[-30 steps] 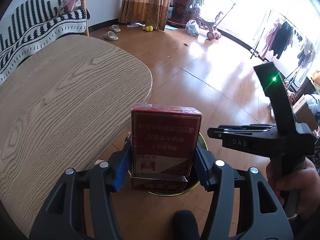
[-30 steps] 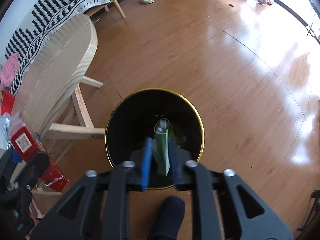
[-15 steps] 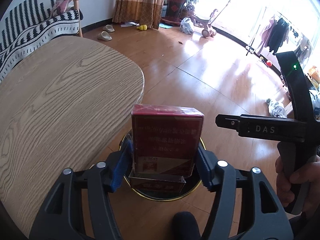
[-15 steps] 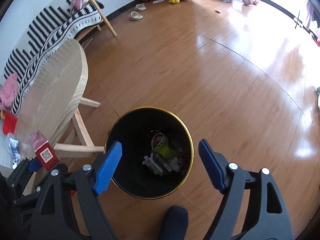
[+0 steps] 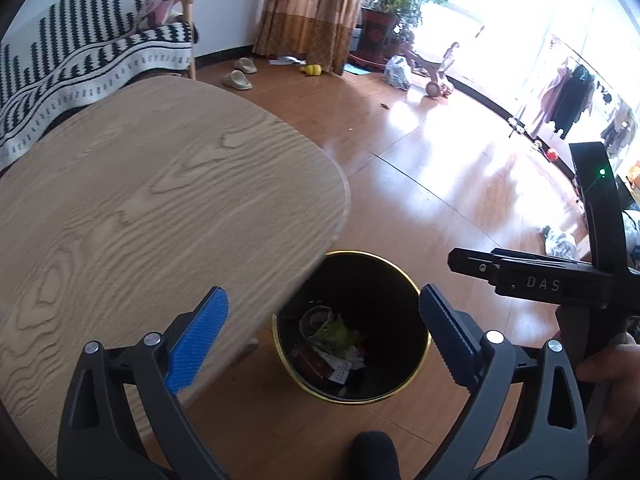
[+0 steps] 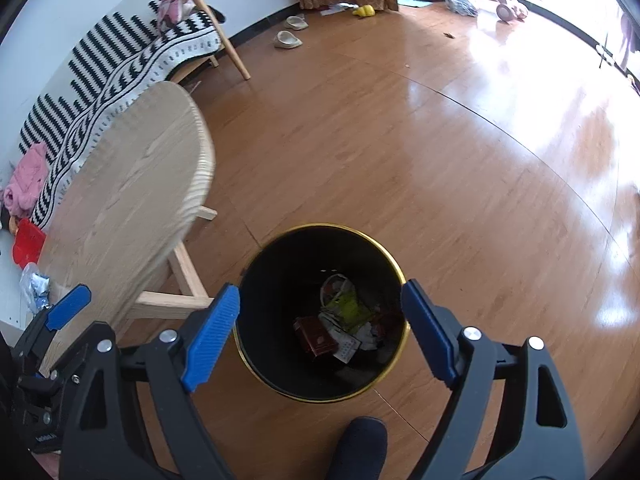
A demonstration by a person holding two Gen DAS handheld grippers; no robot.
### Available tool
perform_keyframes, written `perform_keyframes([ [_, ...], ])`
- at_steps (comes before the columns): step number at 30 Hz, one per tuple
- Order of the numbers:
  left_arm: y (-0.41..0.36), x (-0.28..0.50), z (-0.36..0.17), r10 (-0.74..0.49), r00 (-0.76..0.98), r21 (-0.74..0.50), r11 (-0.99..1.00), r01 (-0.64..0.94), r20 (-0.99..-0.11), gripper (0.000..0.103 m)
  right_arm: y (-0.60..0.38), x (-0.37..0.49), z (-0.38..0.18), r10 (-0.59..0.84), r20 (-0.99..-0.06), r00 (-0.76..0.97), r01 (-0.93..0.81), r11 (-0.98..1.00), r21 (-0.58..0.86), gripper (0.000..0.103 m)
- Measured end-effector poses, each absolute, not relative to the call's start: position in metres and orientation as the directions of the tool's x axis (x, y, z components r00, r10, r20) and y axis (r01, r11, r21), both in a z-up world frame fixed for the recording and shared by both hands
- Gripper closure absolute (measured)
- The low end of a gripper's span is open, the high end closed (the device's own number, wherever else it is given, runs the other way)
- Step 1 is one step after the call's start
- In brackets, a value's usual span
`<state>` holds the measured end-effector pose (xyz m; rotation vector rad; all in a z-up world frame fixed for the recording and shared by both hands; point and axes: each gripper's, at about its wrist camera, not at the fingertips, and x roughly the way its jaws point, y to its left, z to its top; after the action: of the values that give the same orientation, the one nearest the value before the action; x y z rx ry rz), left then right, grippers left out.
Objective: Collect trash
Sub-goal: 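Carry box and carton over the bin and open both tools to drop them, then grasp the silver blister pack with the left tool while the right tool grasps the clear plastic bag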
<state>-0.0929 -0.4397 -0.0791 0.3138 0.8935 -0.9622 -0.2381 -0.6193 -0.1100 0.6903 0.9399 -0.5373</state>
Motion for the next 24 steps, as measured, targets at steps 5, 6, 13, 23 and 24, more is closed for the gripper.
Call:
perform_keyframes([
  [5, -0.388, -0.055, -0.057, -0.548, 0.353, -0.126, 0.655, 0.745, -0.758, 0.008, -0.585, -0.202, -0.091, -0.083, -0.838, 0.539, 0.608, 0.727, 0.319, 0.019],
  [6, -0.372, -0.044, -0.053, -0.534, 0.378, -0.12, 0.681, 0.722, -0.756, 0.008, -0.579, -0.196, -0.089, -0.08, -0.836, 0.542, 0.596, 0.738, 0.316, 0.019],
  [13, -0.251, 0.024, -0.035, -0.399, 0.529, -0.067, 0.84, 0.539, -0.748, 0.008, -0.5, -0.113, -0.068, 0.011, -0.812, 0.584, 0.445, 0.832, 0.332, 0.019],
  [23, -0.081, 0.09, -0.048, -0.177, 0.609, 0.001, 0.96, 0.281, -0.773, 0.008, -0.367, 0.002, -0.046, 0.176, -0.76, 0.626, 0.198, 0.906, 0.373, 0.019],
  [24, -0.072, 0.093, -0.052, -0.163, 0.609, 0.009, 0.963, 0.27, -0.776, 0.008, -0.354, 0.011, -0.045, 0.193, -0.752, 0.63, 0.174, 0.909, 0.378, 0.019],
])
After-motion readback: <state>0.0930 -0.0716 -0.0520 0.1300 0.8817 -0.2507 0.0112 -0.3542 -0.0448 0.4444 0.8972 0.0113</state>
